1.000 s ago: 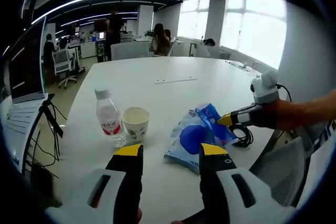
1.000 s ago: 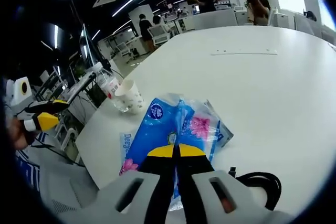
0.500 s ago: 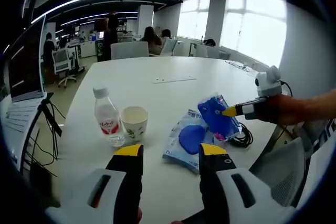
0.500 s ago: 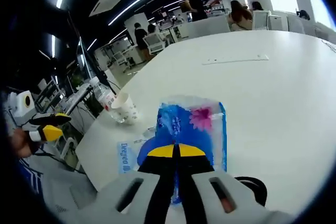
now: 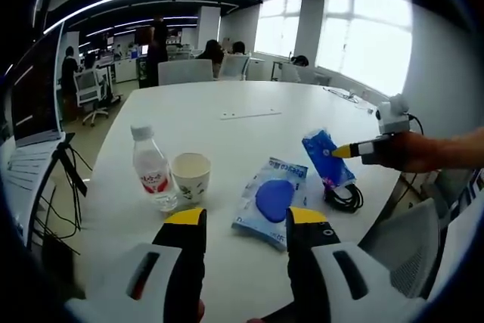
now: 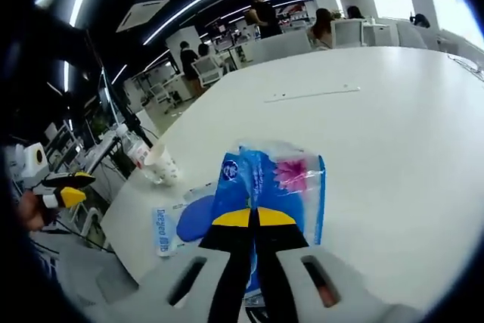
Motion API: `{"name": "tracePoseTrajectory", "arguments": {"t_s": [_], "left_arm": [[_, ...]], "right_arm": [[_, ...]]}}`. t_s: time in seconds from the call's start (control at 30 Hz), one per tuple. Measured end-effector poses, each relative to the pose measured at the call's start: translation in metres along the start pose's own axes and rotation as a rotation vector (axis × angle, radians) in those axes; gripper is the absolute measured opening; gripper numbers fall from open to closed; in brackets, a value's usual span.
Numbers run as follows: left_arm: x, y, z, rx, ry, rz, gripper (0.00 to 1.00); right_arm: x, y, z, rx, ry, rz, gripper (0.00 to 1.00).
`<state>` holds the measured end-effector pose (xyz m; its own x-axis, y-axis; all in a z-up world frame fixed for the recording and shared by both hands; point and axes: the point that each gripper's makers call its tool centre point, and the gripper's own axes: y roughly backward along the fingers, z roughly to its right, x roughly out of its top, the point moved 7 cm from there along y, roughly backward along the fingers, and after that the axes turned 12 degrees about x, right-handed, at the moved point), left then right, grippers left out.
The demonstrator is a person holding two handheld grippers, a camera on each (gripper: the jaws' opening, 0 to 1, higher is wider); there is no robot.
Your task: Arrange the tabletop items into an orderly group along one side of the table until the central work area is clear of visible clutter.
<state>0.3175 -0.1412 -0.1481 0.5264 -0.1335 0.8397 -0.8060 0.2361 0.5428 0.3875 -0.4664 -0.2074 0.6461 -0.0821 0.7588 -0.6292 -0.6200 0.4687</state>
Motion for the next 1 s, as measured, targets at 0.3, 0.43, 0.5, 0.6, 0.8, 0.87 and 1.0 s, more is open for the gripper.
{"name": "tracePoseTrajectory", "arguments": {"t_s": [0.3, 0.43, 0.5, 0.6, 0.8, 0.87, 1.0], "left_arm": [[-0.004, -0.001, 0.002, -0.002, -0.001, -0.008, 0.41], [-0.007, -0.002, 0.003, -0.003, 0.002, -0.013, 0.41], [-0.008, -0.002, 0.003, -0.004, 0.002, -0.015, 0.41], [-0.008, -0.002, 0.005, -0.006, 0.002, -0.016, 0.41], [-0.009, -0.003, 0.007, -0.008, 0.003, -0.018, 0.41], [-0.009, -0.003, 0.007, -0.008, 0.000, -0.019, 0.41], [-0.009, -0.003, 0.006, -0.006, 0.002, -0.020, 0.41]], "right_arm": [[-0.011, 0.018, 0.022, -0.061, -0.019, -0.023, 0.00], [-0.017, 0.027, 0.033, -0.090, -0.039, -0.027, 0.00], [-0.021, 0.030, 0.036, -0.104, -0.045, -0.037, 0.00], [-0.029, 0.034, 0.042, -0.129, -0.035, -0.069, 0.00], [-0.040, 0.039, 0.051, -0.148, -0.049, -0.090, 0.00], [-0.043, 0.040, 0.054, -0.154, -0.060, -0.095, 0.00], [-0.047, 0.042, 0.055, -0.159, -0.072, -0.097, 0.00]]}}
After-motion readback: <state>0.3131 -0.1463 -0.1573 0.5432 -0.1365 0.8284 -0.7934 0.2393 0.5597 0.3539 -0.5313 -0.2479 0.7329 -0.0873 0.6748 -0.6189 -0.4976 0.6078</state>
